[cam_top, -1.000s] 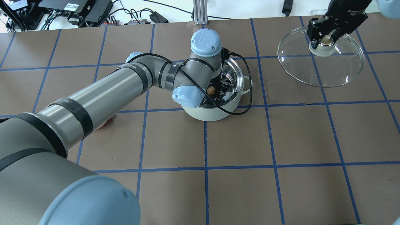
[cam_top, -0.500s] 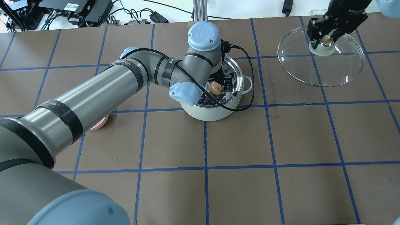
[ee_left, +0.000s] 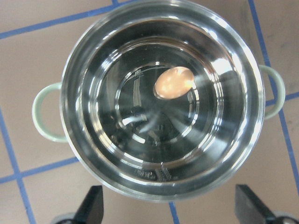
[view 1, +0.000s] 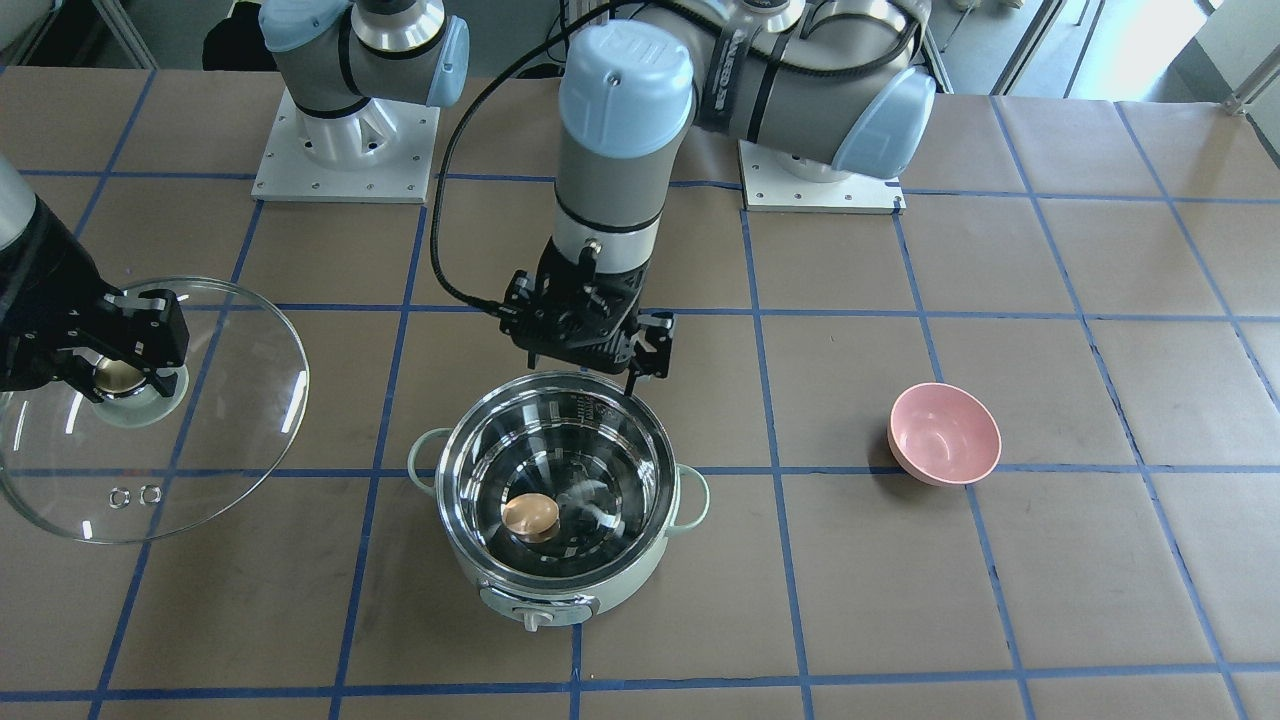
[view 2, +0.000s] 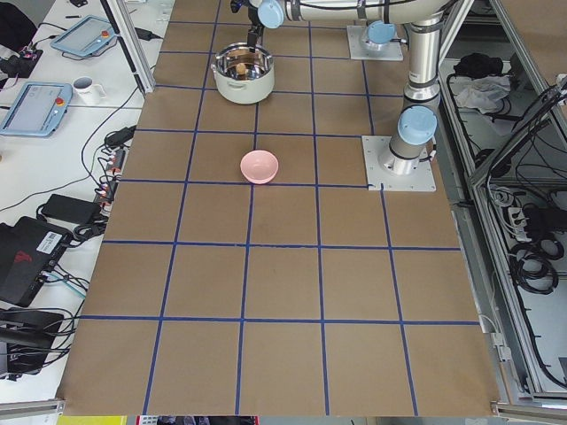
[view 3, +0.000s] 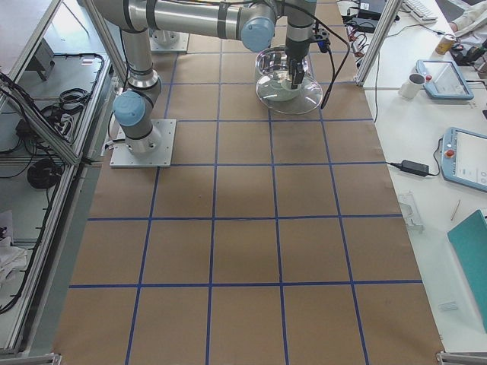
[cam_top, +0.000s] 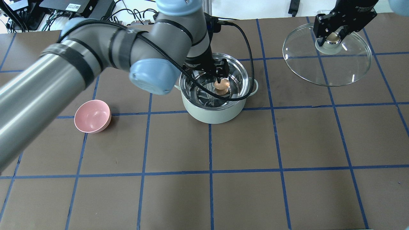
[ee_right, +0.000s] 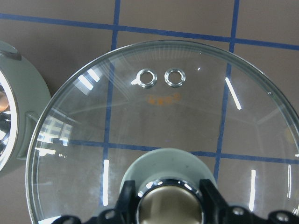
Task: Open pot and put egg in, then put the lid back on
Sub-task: 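Release the egg in the pot and raise the left gripper away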
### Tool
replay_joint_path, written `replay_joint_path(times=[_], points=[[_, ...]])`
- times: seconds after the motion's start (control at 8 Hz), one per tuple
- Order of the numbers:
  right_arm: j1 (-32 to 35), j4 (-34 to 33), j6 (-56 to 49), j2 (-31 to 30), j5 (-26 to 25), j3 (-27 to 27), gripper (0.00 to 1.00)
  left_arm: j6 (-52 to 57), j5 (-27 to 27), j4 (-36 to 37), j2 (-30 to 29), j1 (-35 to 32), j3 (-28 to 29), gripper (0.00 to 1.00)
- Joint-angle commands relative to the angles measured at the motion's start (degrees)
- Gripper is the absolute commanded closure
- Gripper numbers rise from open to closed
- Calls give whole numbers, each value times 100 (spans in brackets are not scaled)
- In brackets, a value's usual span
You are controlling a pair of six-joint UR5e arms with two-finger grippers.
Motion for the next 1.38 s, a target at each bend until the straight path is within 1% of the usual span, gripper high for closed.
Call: replay_joint_path(times=[0.0,0.12,0.25,0.38,0.5,0.62,0.88,1.0,1.25], points=[[410,-171,718,3,12,-55,100,122,-377,-1656,1322,873,0,0],[700,-286,1235,55,21,-125,100,375,-352,-2360,1675,1338,-9,0],[1059,-339,1788,151,3,-169,100,943,-325,-2628,1722,1761,-79,0],[1463,-540,2411,274,-5,-178,100,1054,-29,-2630,1757,1983,-71,0],[1867,-916,3044,475,3,-213,100,1176,487,-2648,1757,2020,-88,0],[2202,-1103,3468,669,-5,-274,100,1212,449,-2648,1749,2063,-97,0],[2669,-1472,4137,977,3,-293,100,1213,230,-2639,1810,2011,-89,0],[2758,-1474,4271,1065,-5,-284,100,1213,211,-2639,1845,2011,-80,0],[2759,-1483,4281,1162,3,-284,100,1222,-103,-2657,2160,1994,-62,0]])
